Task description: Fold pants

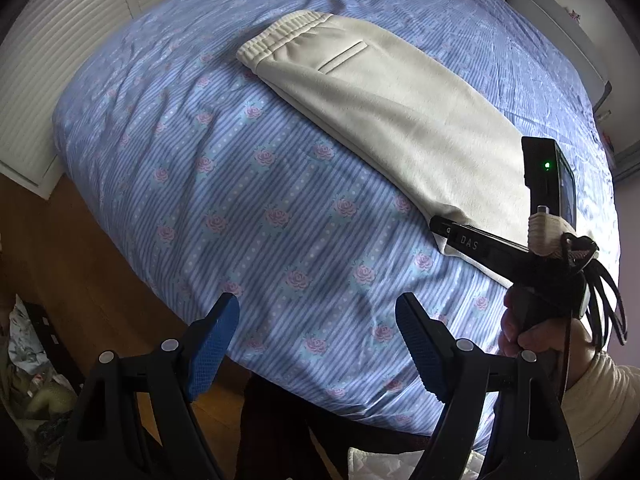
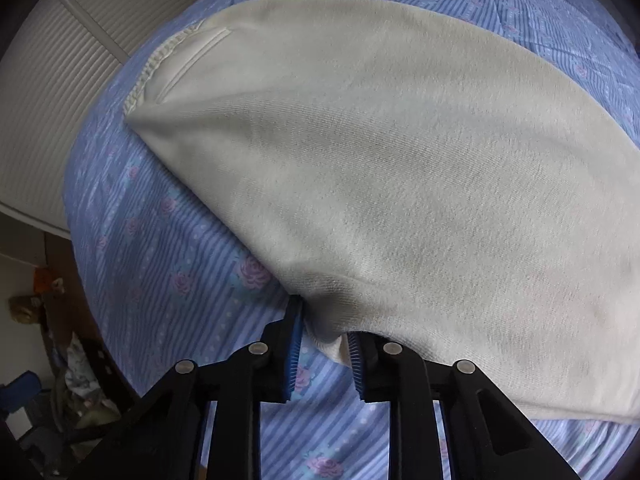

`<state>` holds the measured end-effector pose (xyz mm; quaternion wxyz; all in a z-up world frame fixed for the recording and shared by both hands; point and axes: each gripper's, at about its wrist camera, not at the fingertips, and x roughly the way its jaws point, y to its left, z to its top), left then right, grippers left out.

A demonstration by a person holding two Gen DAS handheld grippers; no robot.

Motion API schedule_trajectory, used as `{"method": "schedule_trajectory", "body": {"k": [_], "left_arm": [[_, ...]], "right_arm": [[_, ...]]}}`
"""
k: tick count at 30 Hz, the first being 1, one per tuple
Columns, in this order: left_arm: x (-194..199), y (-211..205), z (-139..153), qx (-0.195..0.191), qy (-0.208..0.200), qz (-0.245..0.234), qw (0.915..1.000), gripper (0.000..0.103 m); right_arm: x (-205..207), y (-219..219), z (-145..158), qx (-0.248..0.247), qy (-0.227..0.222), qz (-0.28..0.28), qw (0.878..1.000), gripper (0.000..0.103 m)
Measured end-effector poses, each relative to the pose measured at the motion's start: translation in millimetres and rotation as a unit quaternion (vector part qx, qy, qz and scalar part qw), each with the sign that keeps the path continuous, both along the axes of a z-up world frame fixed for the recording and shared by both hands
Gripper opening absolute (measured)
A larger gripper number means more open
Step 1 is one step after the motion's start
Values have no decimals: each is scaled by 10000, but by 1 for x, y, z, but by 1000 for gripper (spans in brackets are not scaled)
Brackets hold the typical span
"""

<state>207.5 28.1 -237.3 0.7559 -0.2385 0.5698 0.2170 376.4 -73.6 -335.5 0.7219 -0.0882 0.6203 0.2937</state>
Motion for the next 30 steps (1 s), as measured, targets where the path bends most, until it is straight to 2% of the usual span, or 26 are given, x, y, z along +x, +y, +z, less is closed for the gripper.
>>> {"method": "schedule_trajectory", "body": {"k": [2, 5, 6, 9, 11, 14, 16, 19, 24, 30], "left_arm": [[-3, 0, 2, 66, -6, 52, 10000, 80], [-5, 3, 1, 66, 46, 231, 9997, 80], [-5, 5, 0, 16, 76, 286, 9996, 80], [0, 10, -1, -44, 143, 334, 9993, 80], [3, 15, 4, 3, 163, 295, 9994, 80], [10, 26, 16, 104, 104, 175, 9997, 80], [14, 37, 26, 170, 17, 61, 9998, 80], [22, 58, 40, 220, -248, -163, 9993, 83], [46, 102, 49, 195, -543, -786, 9952, 84], [95, 165, 51, 164, -896, -1709, 9811, 84]], "right_arm": [[-4, 1, 10, 94, 118, 67, 9999, 13], [-21, 3, 33, 249, -70, 313, 9992, 13], [-23, 3, 30, 229, -31, 368, 9991, 13], [-16, -1, -1, 2, 482, 356, 9982, 13], [-15, 0, -2, -52, 548, 400, 9977, 17], [-16, -2, 19, 34, 678, 389, 9969, 32], [-18, -8, 41, 315, 862, 273, 9954, 47], [-25, -16, 79, 515, 655, 185, 9963, 63], [-19, -11, 120, 444, 196, -102, 9988, 63], [4, 18, 151, 510, -116, -967, 9939, 63]]}}
